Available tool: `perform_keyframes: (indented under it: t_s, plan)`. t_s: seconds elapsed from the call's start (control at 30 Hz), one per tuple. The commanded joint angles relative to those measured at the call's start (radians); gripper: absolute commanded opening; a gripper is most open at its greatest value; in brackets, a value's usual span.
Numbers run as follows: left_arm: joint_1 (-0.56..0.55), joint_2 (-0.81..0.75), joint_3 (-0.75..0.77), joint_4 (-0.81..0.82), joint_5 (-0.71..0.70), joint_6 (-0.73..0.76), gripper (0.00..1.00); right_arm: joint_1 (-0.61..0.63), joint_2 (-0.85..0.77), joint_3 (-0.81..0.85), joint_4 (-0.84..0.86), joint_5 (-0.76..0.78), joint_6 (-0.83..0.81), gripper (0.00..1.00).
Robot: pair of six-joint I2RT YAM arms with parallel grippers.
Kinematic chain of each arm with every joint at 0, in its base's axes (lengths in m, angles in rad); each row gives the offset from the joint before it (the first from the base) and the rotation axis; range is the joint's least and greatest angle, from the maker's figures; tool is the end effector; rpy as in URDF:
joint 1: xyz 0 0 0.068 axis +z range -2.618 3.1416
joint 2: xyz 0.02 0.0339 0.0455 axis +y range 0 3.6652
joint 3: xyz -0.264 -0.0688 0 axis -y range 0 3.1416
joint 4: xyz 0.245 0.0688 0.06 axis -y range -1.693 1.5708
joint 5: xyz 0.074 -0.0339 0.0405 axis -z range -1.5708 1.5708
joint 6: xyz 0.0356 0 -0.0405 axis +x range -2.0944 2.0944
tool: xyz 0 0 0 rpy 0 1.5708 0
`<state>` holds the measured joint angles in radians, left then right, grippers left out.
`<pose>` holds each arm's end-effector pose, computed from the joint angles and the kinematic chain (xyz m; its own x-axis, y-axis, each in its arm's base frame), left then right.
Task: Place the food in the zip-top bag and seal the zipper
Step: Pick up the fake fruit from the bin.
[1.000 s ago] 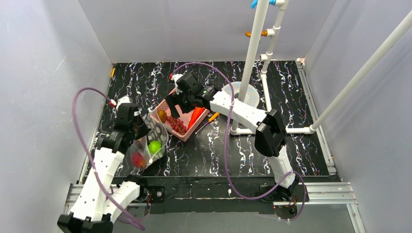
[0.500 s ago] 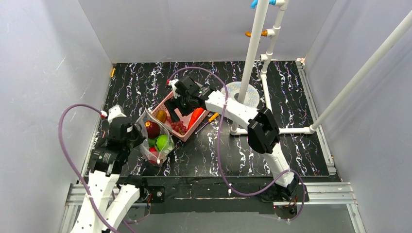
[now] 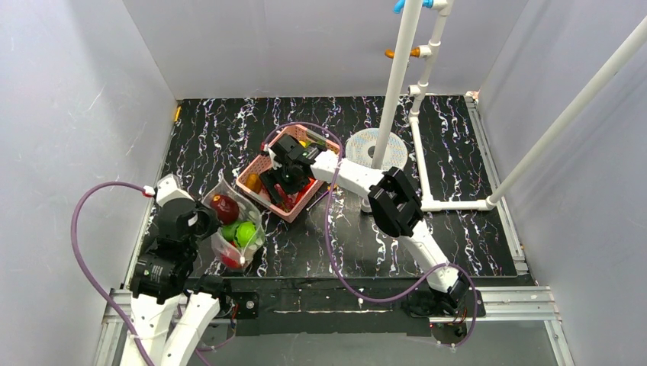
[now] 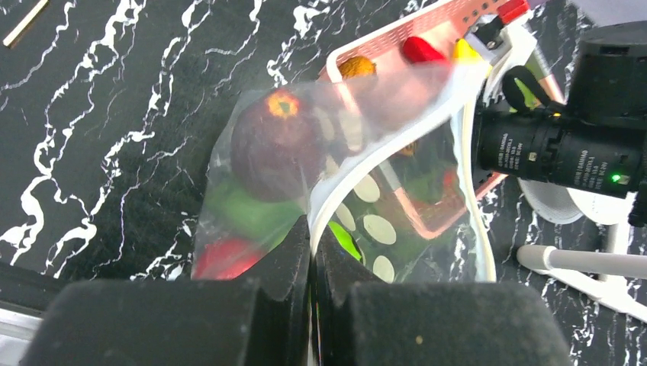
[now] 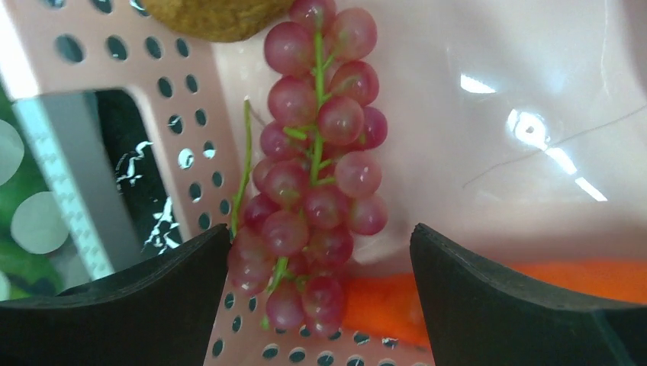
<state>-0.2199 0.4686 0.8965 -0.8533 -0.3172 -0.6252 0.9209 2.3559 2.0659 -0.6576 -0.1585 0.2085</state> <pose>0.0812 -0.0068 0.3445 -0.2856 -0.5060 -0.8139 -0.2925 0.8548 -0.4287 0.3115 0.4192 0.1990 -0.6550 -0.5240 -0.5445 -0.7220 0.6466 0.2462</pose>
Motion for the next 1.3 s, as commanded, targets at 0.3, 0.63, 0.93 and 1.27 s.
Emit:
perform_keyframes:
  t_s: [0.3,0.63,0.93,1.27]
  plan:
    - [-0.003,0.033,-0.14,0.096,0.084,0.053,0.0,0.014,0.047,0.035,-0.028,0.076,0.01,0.63]
    - [-0.003,0.017,-0.129,0.122,0.084,0.13,0.0,0.013,-0.127,0.057,-0.018,0.155,-0.006,0.15]
    - [-0.002,-0.016,-0.131,0.131,0.074,0.139,0.0,0.012,-0.338,-0.044,0.022,0.222,0.035,0.03]
    - [-0.002,-0.051,-0.135,0.126,0.049,0.133,0.0,0.014,-0.529,-0.166,0.105,0.024,0.252,0.01]
